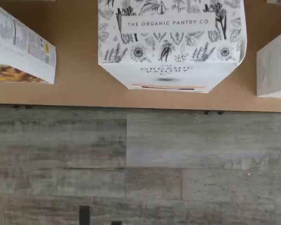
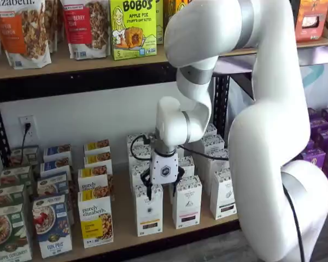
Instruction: Pick up the white box with a yellow strip in the middle, on the bottom shelf, the fourth box from the left
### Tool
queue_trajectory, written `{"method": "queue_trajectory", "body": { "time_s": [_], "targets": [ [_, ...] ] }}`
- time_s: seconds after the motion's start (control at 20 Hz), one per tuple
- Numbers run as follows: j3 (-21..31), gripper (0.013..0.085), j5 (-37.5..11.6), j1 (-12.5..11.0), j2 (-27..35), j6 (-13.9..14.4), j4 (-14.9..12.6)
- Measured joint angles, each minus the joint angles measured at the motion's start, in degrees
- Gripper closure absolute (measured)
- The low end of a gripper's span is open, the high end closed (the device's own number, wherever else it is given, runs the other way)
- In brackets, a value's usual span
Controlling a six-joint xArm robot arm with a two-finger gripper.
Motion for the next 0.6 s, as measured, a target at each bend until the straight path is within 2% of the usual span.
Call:
{"method": "queue_trajectory", "body": {
  "time_s": [0.3, 0.6],
  "targets": [
    [-4.49, 0.013, -0.73, 0.21, 4.82, 1.07, -0.98],
    [-10.81, 0.013, 1.4, -0.63, 9.48, 1.82, -2.5]
  ]
}}
